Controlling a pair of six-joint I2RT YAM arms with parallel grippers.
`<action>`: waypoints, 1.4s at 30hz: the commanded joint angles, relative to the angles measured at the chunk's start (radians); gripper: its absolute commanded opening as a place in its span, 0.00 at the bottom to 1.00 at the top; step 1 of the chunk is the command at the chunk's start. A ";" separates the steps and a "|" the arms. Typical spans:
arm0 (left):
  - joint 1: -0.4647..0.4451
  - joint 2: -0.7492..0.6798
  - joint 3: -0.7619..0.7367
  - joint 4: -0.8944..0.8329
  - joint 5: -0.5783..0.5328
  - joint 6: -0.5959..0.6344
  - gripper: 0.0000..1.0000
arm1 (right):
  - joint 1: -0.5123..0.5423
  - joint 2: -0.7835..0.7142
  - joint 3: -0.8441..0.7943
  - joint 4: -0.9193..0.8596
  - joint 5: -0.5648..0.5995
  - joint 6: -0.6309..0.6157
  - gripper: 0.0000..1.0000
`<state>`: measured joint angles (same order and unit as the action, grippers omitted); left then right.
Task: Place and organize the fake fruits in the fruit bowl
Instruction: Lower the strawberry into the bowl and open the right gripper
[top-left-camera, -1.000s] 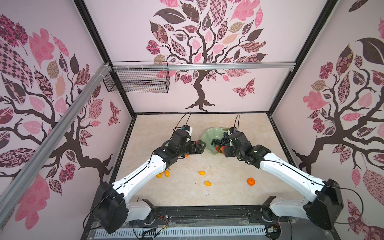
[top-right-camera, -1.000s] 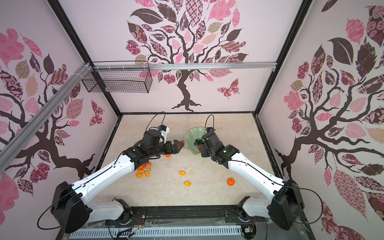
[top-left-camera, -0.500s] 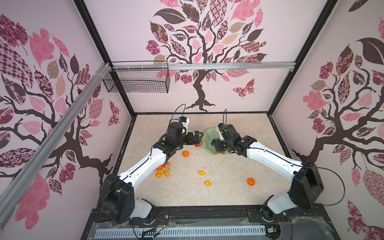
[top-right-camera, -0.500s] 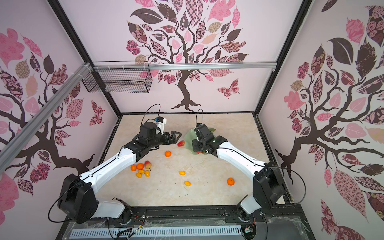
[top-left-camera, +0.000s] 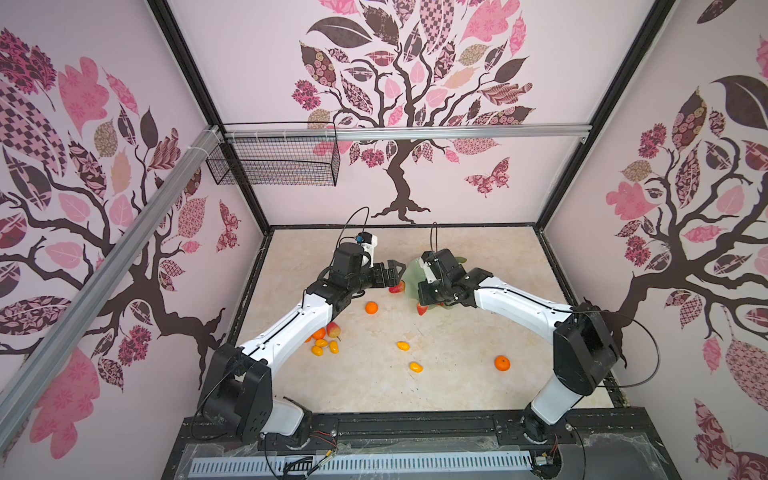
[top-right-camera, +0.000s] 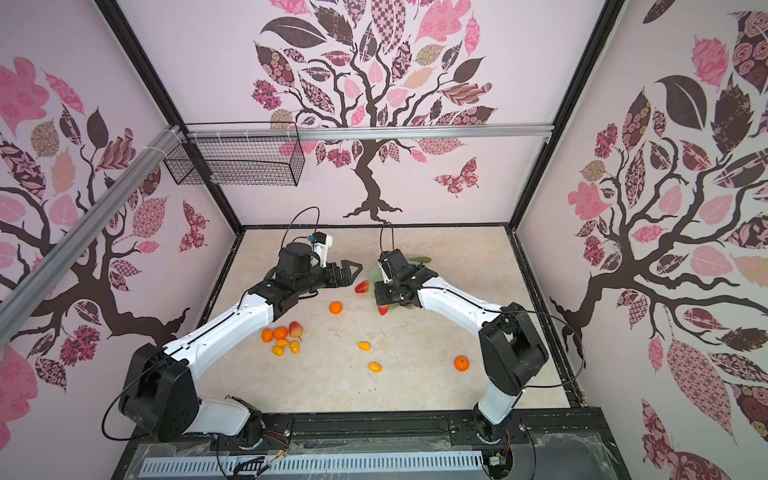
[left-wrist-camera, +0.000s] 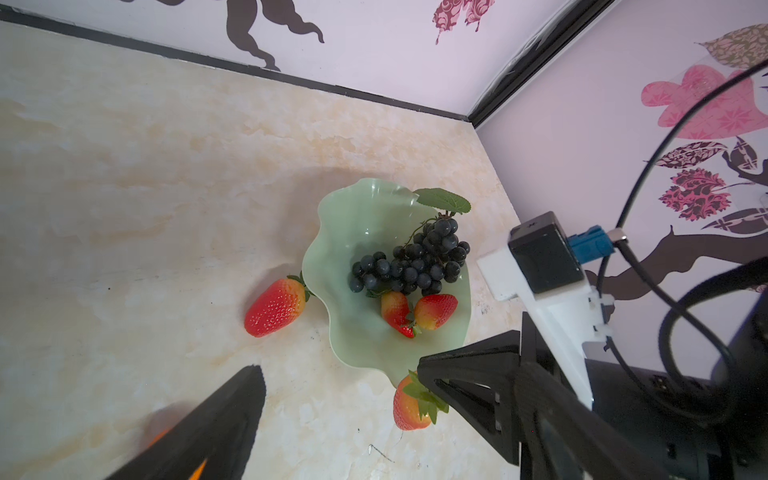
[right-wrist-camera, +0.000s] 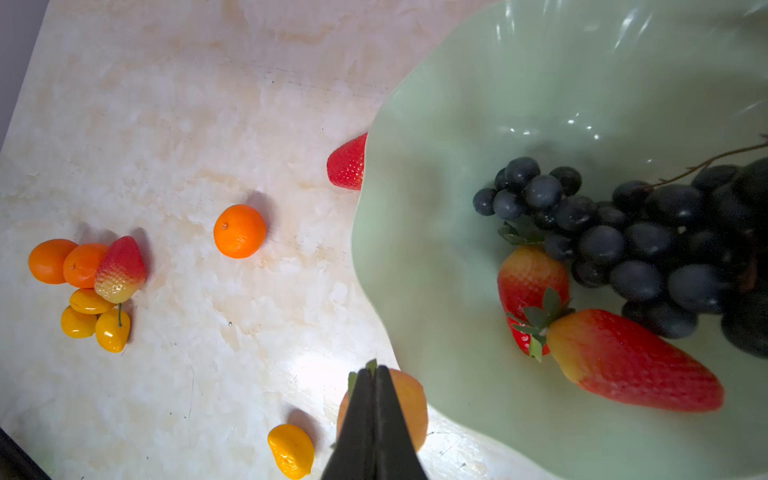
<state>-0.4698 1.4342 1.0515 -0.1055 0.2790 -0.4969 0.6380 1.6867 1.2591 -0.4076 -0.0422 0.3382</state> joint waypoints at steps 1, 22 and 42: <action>0.002 0.008 -0.019 0.017 0.023 0.011 0.98 | -0.007 0.036 0.058 -0.036 0.057 0.010 0.00; -0.052 0.112 0.036 -0.011 0.155 0.027 0.98 | -0.076 0.201 0.111 -0.079 0.078 0.021 0.00; -0.032 0.113 0.039 -0.010 0.164 0.010 0.98 | -0.098 0.249 0.196 -0.097 0.059 -0.005 0.34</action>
<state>-0.5091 1.5467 1.0527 -0.1207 0.4316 -0.4915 0.5442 1.8992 1.4147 -0.4770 0.0257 0.3424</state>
